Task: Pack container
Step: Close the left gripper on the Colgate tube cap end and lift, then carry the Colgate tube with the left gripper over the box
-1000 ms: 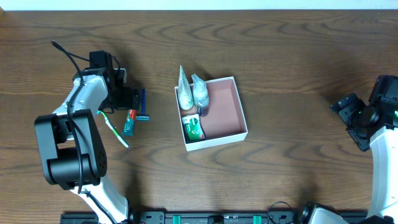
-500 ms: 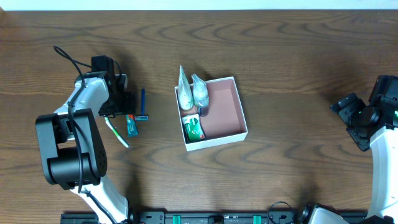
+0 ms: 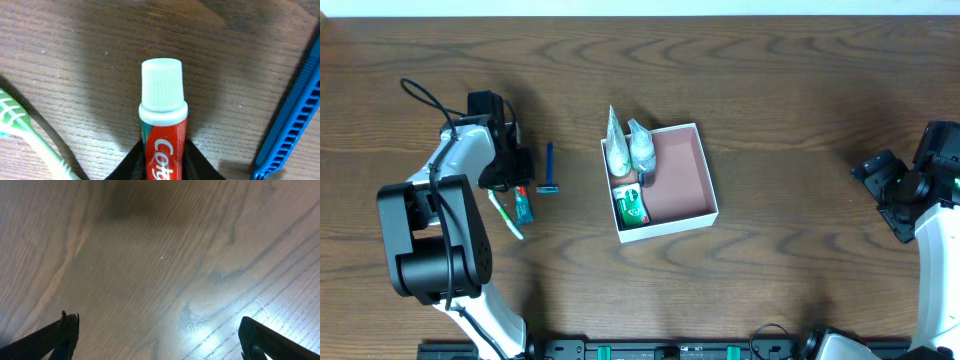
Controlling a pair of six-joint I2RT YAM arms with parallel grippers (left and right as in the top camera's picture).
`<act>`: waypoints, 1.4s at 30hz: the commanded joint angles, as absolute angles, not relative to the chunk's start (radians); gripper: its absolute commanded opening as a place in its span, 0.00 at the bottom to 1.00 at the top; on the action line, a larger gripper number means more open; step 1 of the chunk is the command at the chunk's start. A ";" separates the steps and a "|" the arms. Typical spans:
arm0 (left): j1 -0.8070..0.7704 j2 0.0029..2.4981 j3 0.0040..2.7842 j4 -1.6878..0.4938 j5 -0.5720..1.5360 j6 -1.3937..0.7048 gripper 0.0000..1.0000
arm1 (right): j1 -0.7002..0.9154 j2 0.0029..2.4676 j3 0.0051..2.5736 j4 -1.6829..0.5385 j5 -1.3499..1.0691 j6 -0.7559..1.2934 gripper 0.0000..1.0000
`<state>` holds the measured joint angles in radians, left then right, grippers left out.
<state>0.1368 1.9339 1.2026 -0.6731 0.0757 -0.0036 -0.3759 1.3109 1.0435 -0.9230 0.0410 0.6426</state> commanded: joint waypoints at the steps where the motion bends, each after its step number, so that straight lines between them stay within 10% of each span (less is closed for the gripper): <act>1: 0.140 1.947 1.193 -0.683 0.084 -0.059 0.22 | -0.380 1.312 1.052 -0.924 0.048 0.631 0.99; 24: 0.084 1.560 1.340 -0.770 0.336 -0.119 0.22 | -0.380 1.312 1.052 -0.924 0.048 0.631 0.99; 42: -0.498 1.285 1.377 -0.583 0.099 -0.358 0.22 | -0.380 1.312 1.052 -0.924 0.048 0.631 0.99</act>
<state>-0.4099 1.2671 1.3563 -0.6052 0.2188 -0.3115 -0.3759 1.3109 1.0435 -0.9230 0.0410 0.6426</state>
